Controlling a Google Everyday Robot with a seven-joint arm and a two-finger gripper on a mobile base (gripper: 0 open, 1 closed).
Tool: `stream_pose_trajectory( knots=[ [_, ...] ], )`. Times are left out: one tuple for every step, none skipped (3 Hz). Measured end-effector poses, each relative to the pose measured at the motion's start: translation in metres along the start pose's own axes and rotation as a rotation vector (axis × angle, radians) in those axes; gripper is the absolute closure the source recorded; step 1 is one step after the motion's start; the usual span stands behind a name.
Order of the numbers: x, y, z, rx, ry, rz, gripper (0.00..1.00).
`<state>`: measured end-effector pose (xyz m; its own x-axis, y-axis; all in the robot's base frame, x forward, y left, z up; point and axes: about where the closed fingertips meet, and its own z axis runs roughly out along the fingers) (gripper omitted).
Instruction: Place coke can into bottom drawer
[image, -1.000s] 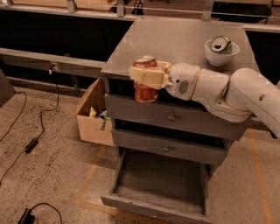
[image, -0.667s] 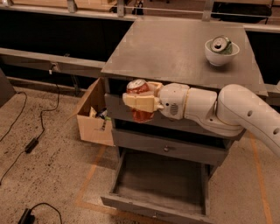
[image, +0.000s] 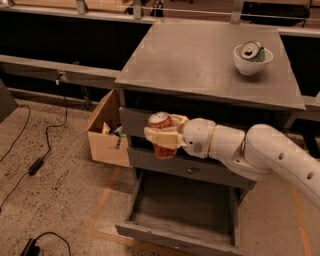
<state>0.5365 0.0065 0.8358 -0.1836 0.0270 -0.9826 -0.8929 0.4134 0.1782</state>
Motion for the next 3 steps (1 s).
stream_pose_trajectory(
  knots=[
    [0.064, -0.011, -0.005, 0.002, 0.023, -0.059, 1.00],
    [0.107, -0.022, -0.006, -0.011, 0.046, -0.122, 1.00],
    [0.146, -0.037, -0.004, 0.001, 0.088, -0.212, 1.00]
  ],
)
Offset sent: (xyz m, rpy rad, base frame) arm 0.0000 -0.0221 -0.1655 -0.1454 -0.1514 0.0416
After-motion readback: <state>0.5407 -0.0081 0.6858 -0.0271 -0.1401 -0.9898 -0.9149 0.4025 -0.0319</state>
